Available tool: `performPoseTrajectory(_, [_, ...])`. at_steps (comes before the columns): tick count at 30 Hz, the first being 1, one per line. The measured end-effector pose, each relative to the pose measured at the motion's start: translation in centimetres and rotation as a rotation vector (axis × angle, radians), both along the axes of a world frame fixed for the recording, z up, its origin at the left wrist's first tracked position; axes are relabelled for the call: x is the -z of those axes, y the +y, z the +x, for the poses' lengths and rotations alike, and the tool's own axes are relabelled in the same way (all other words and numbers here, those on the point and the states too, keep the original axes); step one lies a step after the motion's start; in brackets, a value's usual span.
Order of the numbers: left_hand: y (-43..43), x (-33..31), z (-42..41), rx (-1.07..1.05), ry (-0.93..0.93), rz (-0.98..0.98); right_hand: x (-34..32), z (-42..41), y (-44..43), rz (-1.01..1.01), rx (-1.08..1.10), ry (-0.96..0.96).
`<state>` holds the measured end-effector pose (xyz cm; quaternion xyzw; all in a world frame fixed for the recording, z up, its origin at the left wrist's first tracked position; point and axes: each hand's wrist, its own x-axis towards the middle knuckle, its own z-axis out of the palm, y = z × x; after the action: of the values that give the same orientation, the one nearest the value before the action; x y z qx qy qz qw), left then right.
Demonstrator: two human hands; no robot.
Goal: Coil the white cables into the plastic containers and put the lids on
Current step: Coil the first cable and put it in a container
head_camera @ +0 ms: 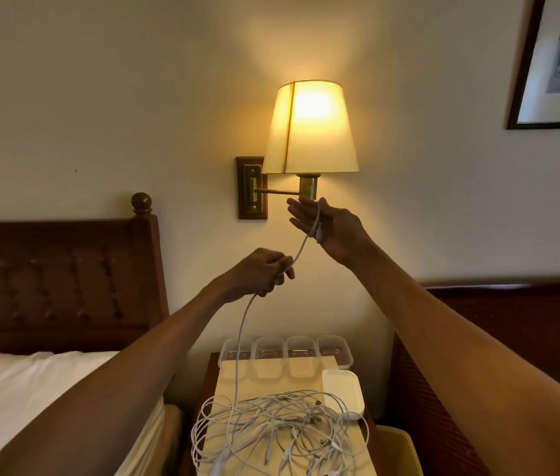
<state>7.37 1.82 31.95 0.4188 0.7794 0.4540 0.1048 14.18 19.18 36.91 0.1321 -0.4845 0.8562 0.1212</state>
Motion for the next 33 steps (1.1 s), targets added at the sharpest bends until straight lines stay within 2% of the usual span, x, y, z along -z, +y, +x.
performPoseTrajectory(4, [0.8, -1.8, 1.5, 0.047, 0.212, -0.207, 0.4, -0.9, 1.5, 0.220, 0.252, -0.086])
performPoseTrajectory(7, [1.2, -4.4, 2.1, 0.084, 0.421, -0.354, 1.6, -0.9, 1.2, 0.423, 0.348, -0.141])
performPoseTrajectory(10, [1.0, -6.9, 1.7, 0.090, 0.597, -0.425, 2.8, -0.6, 0.5, 0.686, 0.258, -0.202])
performPoseTrajectory(12, [0.5, -8.0, 1.0, 0.059, 0.633, -0.425, 3.2, -0.6, 0.0, 0.762, 0.156, -0.257])
performPoseTrajectory(16, [-0.5, -9.3, -0.7, 0.008, 0.647, -0.352, 3.1, 0.2, -1.3, 0.650, -0.005, -0.359])
performPoseTrajectory(22, [-2.0, -8.9, -2.6, -0.076, 0.584, -0.097, 2.5, 1.3, -1.9, 0.568, -0.188, -0.325])
performPoseTrajectory(27, [-2.8, -6.7, -3.7, -0.165, 0.510, 0.071, 2.3, 1.2, -1.4, 0.351, -0.194, -0.242])
performPoseTrajectory(30, [-2.8, -4.6, -3.8, -0.186, 0.433, 0.046, 1.7, 1.3, -1.6, 0.173, -0.146, -0.184])
performPoseTrajectory(33, [-2.0, -2.5, -3.3, -0.208, 0.247, -0.023, 0.7, 1.4, -1.8, 0.049, -0.172, -0.109])
